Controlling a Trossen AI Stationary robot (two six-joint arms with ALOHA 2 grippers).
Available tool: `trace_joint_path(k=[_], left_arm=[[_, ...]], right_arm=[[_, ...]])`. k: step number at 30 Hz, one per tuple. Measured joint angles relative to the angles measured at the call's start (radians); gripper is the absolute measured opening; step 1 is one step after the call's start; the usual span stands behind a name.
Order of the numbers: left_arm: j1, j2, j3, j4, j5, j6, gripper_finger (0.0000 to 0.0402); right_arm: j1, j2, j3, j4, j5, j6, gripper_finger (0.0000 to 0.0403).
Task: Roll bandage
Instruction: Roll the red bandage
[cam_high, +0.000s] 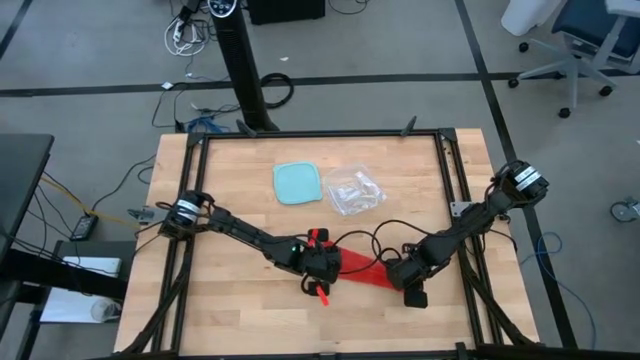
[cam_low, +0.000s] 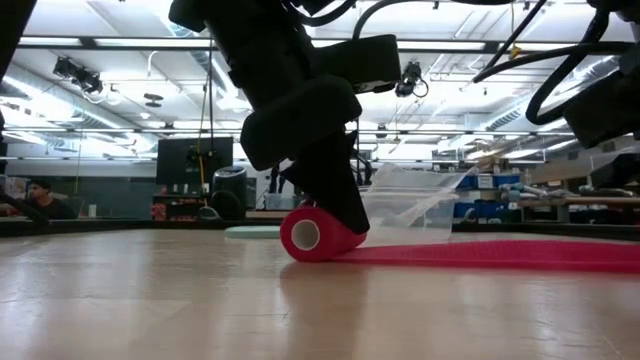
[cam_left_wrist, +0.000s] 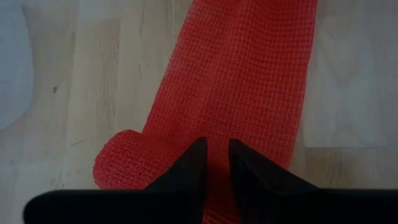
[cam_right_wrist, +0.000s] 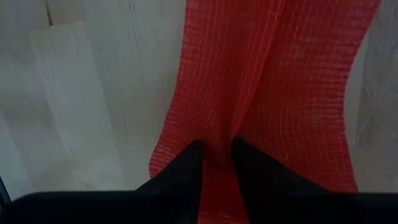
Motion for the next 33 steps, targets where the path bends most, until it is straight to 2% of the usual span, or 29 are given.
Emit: trace_joint_path(k=[7,25,33], left_arm=[[0.000,0.001,-0.001,0.031,0.000,0.002,0.0072],[0.000,0.003,-0.002,0.055,0.001,0.019,0.0072],[-0.001,0.003,-0.002,0.060,0.000,0.019,0.0072]], right_arm=[[-0.002,-0.079,-0.012,-0.054,0.124,0.039,0.0098],[-0.011,-0.090,-0.006,0.077,0.124,0.019,0.0098],[-0.019,-0.092,-0.005,0.114,0.190,0.022,0.0098]])
